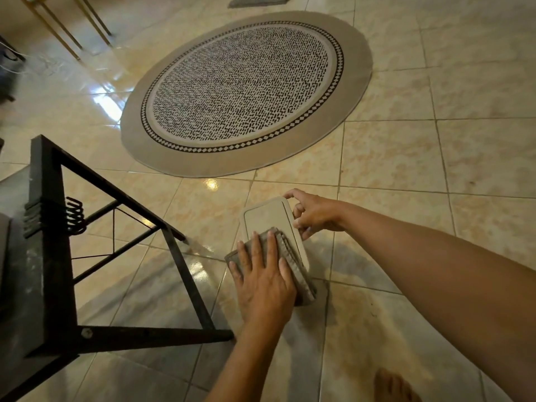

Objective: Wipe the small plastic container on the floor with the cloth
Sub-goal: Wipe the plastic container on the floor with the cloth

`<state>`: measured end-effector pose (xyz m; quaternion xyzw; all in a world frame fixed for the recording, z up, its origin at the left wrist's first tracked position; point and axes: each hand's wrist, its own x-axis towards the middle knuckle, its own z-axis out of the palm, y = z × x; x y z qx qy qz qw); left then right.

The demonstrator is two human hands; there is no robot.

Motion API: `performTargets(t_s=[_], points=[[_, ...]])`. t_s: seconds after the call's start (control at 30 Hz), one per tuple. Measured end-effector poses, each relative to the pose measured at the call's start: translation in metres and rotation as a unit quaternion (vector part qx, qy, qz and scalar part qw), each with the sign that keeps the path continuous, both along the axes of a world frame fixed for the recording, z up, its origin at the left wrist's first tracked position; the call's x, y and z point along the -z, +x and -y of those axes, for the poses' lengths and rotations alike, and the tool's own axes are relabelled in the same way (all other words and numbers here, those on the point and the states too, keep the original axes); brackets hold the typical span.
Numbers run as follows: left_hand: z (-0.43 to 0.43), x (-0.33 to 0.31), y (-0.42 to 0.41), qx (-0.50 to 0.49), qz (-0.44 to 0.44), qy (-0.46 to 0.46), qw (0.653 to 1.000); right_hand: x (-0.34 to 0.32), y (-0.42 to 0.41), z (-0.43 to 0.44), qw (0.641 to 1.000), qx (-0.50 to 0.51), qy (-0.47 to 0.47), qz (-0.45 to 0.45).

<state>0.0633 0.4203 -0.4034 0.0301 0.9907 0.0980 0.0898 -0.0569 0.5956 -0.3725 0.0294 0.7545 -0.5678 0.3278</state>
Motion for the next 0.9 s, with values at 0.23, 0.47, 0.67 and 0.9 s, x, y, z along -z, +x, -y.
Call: performTargets(t_s=[0.23, 0.47, 0.67, 0.9], points=[[-0.019, 0.000, -0.045, 0.038, -0.014, 0.008, 0.999, 0.002, 0.000, 0.002, 1.000, -0.011, 0.011, -0.005], [0.002, -0.001, -0.027, 0.086, -0.006, 0.014, 0.996, 0.005, -0.003, 0.000, 1.000, -0.011, 0.000, -0.008], [-0.001, 0.002, -0.072, 0.069, 0.000, 0.022, 0.997, 0.003, -0.001, 0.001, 1.000, -0.009, 0.001, -0.010], [-0.014, -0.001, -0.063, 0.104, -0.016, 0.006, 0.994, 0.003, -0.002, 0.002, 1.000, -0.017, -0.016, -0.008]])
